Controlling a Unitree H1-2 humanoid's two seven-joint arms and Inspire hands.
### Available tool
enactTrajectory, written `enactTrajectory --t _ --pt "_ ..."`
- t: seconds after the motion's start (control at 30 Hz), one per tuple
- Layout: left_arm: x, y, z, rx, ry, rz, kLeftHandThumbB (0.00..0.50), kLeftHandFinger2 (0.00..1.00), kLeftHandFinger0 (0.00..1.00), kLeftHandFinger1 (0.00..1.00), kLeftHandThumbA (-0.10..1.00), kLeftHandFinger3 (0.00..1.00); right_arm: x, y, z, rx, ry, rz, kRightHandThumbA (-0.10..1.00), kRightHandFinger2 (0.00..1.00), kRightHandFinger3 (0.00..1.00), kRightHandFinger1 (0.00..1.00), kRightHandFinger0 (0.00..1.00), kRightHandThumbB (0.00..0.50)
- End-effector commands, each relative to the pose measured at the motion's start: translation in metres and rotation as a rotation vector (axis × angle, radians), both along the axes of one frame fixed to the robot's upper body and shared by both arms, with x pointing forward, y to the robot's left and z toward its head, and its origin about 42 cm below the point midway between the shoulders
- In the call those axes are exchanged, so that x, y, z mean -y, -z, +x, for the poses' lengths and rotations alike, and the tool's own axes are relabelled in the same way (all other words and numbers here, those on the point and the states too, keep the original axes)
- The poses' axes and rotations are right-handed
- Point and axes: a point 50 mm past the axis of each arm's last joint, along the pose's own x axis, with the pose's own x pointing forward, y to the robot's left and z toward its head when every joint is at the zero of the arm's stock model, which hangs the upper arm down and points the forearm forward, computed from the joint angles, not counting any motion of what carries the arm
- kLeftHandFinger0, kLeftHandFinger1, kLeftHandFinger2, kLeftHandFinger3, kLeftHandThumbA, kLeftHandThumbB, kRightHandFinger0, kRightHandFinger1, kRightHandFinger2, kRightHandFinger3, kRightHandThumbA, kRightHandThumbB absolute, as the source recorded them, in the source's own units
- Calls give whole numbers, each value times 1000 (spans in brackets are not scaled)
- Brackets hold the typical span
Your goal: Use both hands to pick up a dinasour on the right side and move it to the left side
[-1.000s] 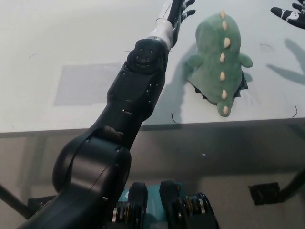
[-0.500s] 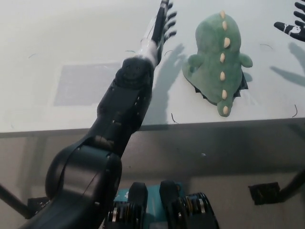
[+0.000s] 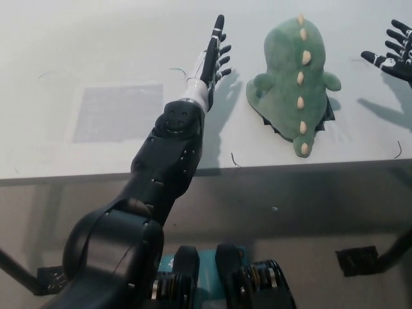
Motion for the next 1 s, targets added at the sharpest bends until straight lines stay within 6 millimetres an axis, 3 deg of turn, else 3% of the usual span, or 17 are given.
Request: enactTrajectory --t 0.0,0.13,0.23,0.4,0.6,0.77,0.87,0.97 --pt "8 -17 2 73 6 -6 456 1000 1000 1000 1000 1000 -4 -27 4 83 1 11 1000 1000 1000 1000 1000 214" --pt "12 -13 1 52 12 -8 440 1000 1000 1000 1000 1000 -9 -19 3 69 -5 24 1000 1000 1000 1000 1000 243" --pt "13 -15 1 48 9 -10 454 1000 1000 1000 1000 1000 -14 -24 7 66 -19 31 1000 1000 1000 1000 1000 226" --pt "15 -13 0 32 9 -21 446 1000 1000 1000 1000 1000 -16 -20 8 56 -32 44 1000 1000 1000 1000 1000 243" --pt "20 -2 -4 13 15 -2 430 1000 1000 1000 1000 1000 -20 -5 3 36 -32 58 1000 1000 1000 1000 1000 253" --pt "22 7 -7 -21 24 -18 443 1000 1000 1000 1000 1000 -25 8 2 8 -32 62 1000 1000 1000 1000 1000 210" --pt "22 13 -9 -34 26 -10 445 1000 1000 1000 1000 1000 -31 20 5 -29 -21 58 1000 1000 1000 1000 1000 221" --pt "21 14 -9 -43 24 3 478 1000 1000 1000 1000 1000 -38 25 7 -48 -16 66 1000 1000 1000 1000 1000 219"
